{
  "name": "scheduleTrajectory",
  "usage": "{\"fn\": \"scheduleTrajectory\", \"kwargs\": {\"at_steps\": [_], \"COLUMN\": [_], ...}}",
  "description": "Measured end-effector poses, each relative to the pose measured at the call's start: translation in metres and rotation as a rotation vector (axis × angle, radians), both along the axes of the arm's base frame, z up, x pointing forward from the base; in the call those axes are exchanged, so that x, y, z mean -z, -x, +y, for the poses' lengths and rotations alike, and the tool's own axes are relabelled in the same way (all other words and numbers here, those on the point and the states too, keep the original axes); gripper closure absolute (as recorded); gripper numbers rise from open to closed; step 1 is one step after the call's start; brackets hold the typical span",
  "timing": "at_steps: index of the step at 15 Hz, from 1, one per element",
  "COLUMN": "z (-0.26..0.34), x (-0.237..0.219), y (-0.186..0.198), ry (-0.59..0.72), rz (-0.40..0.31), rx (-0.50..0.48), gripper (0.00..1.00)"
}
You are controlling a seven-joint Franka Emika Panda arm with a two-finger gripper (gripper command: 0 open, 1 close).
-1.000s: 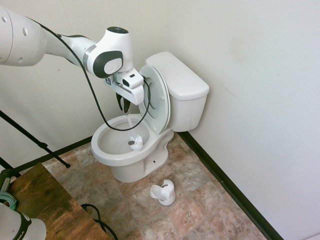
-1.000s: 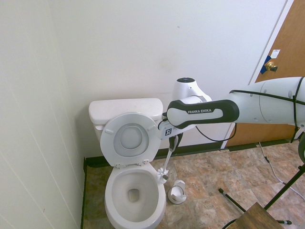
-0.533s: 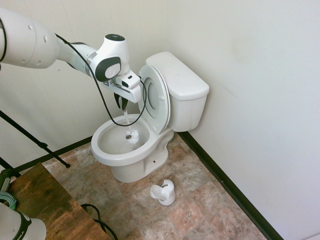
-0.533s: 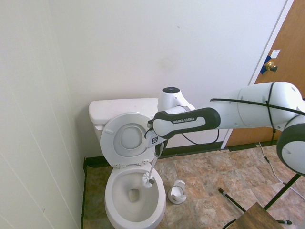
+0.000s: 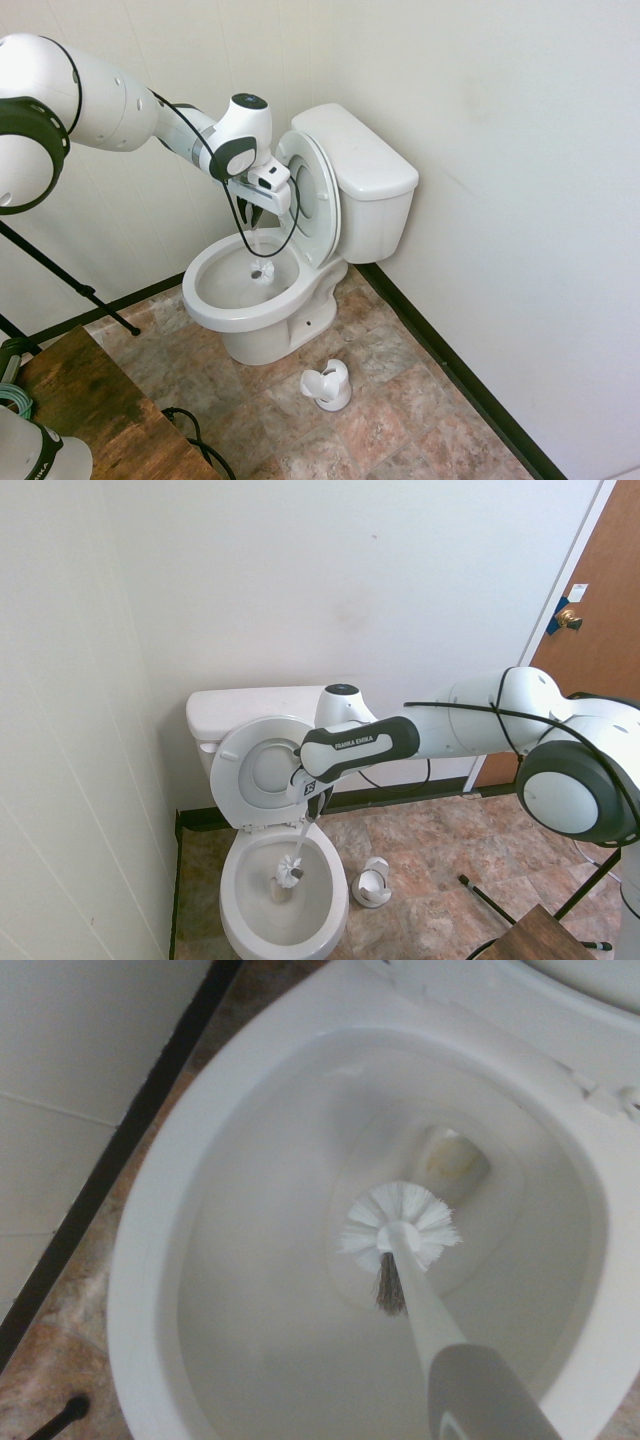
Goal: Clean the toilet
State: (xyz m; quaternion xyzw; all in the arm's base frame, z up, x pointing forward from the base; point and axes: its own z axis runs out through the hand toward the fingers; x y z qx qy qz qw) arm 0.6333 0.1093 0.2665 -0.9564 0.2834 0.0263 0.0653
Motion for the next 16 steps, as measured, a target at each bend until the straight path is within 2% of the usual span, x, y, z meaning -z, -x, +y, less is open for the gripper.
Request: {"fn": "scheduleTrajectory", "kwargs": {"at_steps": [3, 9, 16], "z": [0.014, 0.045, 0.071], "x": [0.023, 0.051, 0.079], "y": [-0.014, -0.038, -0.069], "ry": [-0.001, 0.089, 0.138], "rz": [-0.009, -0.026, -0.019], "rx": [0.028, 0.166, 0.227], "gripper": [1.00, 1.00, 1.00]}}
